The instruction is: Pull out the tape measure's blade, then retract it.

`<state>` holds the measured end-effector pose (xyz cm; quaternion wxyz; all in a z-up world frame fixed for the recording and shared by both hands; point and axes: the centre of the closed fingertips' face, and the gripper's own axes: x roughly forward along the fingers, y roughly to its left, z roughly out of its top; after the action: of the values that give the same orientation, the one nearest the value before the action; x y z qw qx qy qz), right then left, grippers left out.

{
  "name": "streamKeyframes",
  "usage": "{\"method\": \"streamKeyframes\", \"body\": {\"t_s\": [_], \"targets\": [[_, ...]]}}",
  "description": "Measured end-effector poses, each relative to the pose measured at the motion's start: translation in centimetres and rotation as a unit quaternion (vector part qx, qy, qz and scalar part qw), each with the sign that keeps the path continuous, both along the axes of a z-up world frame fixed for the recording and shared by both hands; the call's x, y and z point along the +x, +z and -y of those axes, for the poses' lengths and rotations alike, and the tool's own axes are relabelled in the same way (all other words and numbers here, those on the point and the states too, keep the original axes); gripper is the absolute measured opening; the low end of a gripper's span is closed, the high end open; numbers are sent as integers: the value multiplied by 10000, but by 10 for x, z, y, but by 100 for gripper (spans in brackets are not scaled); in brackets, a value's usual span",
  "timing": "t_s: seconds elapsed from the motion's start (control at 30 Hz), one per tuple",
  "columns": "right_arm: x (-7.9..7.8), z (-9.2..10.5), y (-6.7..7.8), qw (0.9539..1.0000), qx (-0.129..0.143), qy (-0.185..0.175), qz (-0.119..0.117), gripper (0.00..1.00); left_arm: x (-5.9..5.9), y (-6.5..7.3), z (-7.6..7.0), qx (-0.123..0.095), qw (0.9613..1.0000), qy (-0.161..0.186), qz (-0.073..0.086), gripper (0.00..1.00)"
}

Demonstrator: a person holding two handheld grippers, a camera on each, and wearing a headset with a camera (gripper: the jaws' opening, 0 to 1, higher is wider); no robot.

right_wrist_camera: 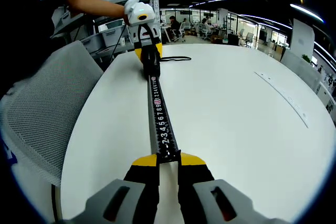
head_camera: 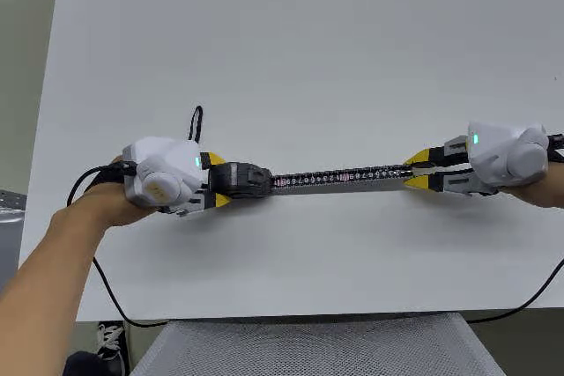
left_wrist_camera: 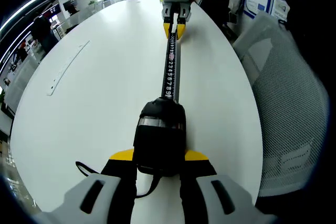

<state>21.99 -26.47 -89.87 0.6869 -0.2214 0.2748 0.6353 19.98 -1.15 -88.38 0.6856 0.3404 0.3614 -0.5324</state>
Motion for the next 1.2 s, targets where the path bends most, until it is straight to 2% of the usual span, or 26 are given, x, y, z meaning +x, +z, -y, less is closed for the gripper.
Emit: {"method": "streamKeyframes", "body": {"t_s": [0.87, 1.2], "targets": [[-1, 21, -6, 9998, -161, -74, -13, 10, 0, -1, 1, 42, 10000, -36, -3, 27], [-1, 20, -10, 9995, -302, -5, 126, 12, 1, -1, 4, 49, 10000, -39, -1, 27]]}}
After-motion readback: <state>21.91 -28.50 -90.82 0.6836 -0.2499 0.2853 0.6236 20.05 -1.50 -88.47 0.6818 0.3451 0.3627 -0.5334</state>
